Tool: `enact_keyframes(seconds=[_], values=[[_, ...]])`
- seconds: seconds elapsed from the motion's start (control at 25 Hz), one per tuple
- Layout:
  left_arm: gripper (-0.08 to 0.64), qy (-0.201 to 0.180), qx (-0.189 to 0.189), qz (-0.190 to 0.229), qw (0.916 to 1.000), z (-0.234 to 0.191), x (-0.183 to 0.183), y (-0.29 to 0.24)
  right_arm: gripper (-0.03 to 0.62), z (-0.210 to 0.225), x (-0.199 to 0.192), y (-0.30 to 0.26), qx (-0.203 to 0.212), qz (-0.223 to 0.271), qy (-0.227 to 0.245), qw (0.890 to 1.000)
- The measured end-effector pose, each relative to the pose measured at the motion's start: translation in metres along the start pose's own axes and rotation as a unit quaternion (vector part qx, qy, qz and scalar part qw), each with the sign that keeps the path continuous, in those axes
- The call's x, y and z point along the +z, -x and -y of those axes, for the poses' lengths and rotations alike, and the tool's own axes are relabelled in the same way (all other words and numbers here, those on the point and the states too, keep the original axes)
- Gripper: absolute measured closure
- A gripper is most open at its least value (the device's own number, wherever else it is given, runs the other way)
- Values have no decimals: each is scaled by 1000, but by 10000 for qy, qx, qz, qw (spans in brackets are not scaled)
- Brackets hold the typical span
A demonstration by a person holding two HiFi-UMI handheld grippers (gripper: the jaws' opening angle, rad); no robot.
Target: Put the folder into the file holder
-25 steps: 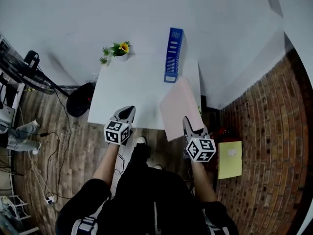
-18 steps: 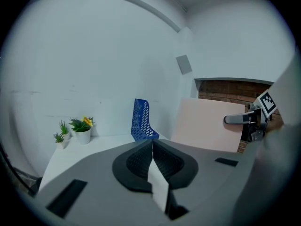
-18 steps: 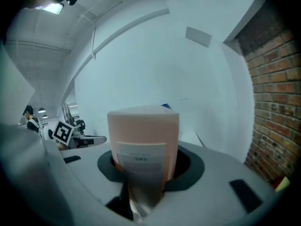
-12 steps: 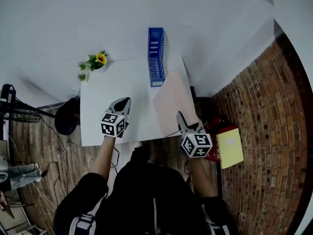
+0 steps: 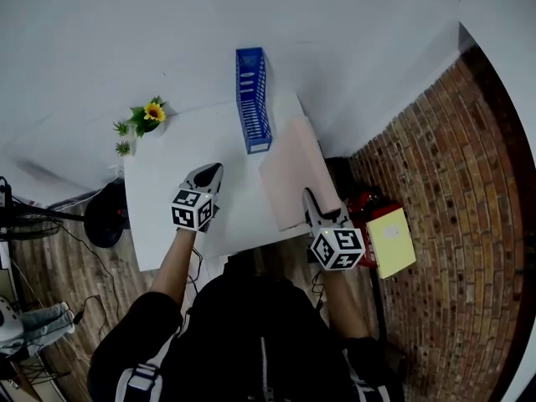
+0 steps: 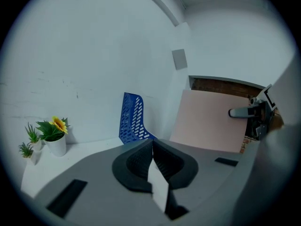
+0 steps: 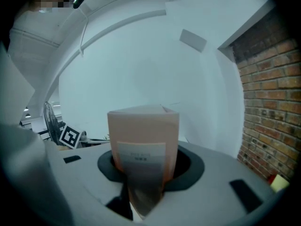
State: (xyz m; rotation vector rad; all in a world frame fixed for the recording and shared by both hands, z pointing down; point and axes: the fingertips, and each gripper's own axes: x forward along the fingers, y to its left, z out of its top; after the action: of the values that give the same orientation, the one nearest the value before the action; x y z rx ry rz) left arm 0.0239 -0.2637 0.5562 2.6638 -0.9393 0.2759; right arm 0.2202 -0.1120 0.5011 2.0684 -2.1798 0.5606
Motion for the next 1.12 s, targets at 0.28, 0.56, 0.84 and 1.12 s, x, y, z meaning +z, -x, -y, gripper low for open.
enact_keyframes(seconds=[0.28,0.56,0.84,1.12], values=[[535,18,-153,-52,9999,-8,0,-16,425,-4,29,4,-90,207,23,9997],[535,60,-228,-55,9997,-15,0,-24,426,-2,50,2,-169,389,4,9991],[535,116,-178,-26,9998,-37,3,-25,426,-5,79,-13,-177,572,70,9982],[535,191,-27,-6,9998,-63,2,-17,425,-13,107,-40,-138,743,182,9970]])
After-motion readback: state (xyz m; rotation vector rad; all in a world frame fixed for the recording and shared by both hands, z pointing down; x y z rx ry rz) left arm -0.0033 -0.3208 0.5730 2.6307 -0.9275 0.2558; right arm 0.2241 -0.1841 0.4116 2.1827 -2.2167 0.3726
